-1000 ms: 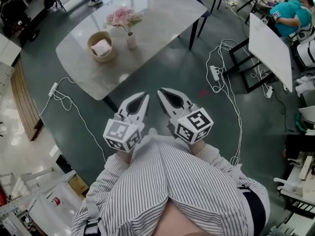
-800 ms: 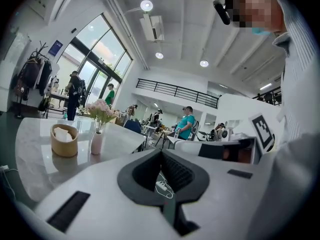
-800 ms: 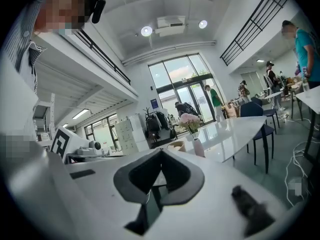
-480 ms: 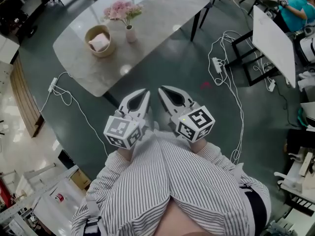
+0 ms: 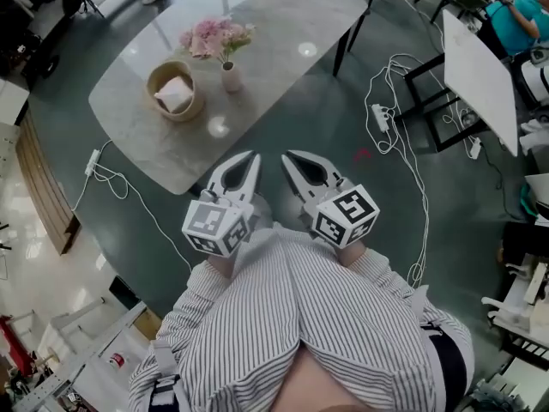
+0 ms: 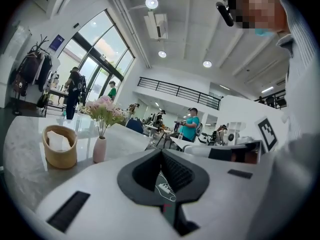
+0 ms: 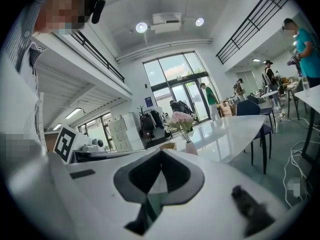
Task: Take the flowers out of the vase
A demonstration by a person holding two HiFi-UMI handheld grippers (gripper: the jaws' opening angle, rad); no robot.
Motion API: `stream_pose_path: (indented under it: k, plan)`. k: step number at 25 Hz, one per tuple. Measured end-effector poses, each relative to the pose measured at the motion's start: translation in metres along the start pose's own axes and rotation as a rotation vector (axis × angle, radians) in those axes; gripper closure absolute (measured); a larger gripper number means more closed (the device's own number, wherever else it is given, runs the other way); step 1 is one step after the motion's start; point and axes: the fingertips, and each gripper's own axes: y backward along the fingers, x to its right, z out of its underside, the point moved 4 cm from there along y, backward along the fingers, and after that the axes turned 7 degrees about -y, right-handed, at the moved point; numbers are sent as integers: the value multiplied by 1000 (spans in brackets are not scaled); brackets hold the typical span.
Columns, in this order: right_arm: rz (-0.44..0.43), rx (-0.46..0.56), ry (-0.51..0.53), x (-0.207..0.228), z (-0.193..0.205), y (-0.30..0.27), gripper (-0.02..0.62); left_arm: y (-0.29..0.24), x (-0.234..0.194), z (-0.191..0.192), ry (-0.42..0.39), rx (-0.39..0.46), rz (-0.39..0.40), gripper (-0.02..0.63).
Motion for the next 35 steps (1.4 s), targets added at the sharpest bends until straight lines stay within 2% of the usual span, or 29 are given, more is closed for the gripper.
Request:
stream_pose_path:
  k: [9, 17, 26, 35]
  plan:
    - [-15, 16, 42, 25, -50, -86, 580, -47, -76, -39, -15, 16, 11, 594]
    - [-5, 37, 59, 35, -81, -140, 580, -74, -126, -68, -37, 23, 32, 594]
    - [26, 53, 51, 47, -92, -177, 580, -95, -163, -75, -43, 7, 67, 594]
    - [25, 14, 36, 53, -88, -194, 580, -101, -175, -69, -25, -12, 77, 594]
